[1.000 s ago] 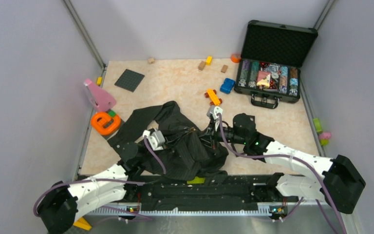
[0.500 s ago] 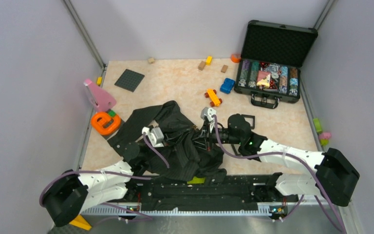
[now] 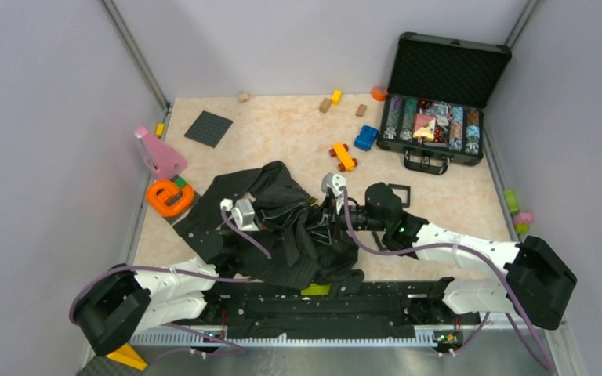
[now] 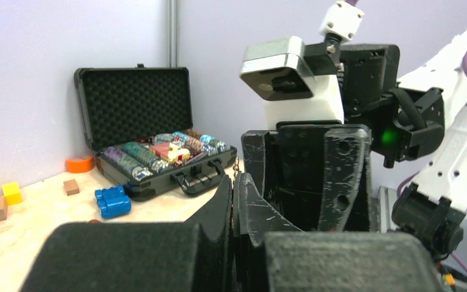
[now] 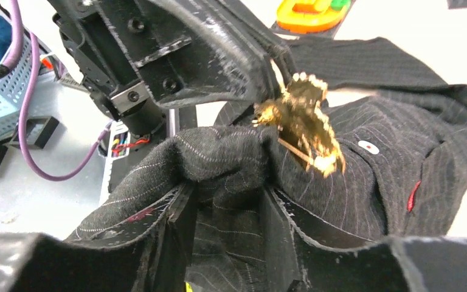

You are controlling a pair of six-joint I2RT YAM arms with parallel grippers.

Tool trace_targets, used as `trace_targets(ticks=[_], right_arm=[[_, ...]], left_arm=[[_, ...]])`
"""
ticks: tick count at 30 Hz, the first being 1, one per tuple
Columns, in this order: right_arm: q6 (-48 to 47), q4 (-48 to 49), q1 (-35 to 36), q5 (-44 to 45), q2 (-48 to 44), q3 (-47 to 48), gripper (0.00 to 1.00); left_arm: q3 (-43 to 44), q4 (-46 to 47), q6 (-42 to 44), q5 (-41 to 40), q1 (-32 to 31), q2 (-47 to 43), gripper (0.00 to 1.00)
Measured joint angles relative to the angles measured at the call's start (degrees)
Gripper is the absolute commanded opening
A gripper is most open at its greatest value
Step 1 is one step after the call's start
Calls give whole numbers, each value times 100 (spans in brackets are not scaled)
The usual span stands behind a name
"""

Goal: Remove the brooch from the garment
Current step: Remove the brooch from the clothes.

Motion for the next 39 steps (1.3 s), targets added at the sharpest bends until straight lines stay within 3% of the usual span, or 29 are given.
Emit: trace_targets(ticks=[3,6,8,9,13,24,32,39], right_arm=[[-72,-9,0,184,-501,-190,61],[-55,223,-33,400,-1266,-645,67],[-17,389,-109,566,-1720,-872,85],[50,433,-138,643,-1825,-907,90],[409,748,-260,1143,-1998,-940,96],[1517,2212,-280,1637,-1646,-938,90],[2157,3351,-280,1996,-1075,-658,67],[2361,4068,-280,1670,-466,-422,60]], left_arm=[[20,153,-184,-127,0,-20,0],[92,129,-409,-297,0,-214,0],[219,-42,-581,-461,-4,-442,0],[304,-131,-636,-525,-4,-542,0],[616,-291,-800,-612,-4,-761,0],[1154,-446,-1349,-614,-4,-793,0],[1257,-380,-1567,-496,-4,-704,0],[1279,-479,-1646,-487,-4,-647,0]])
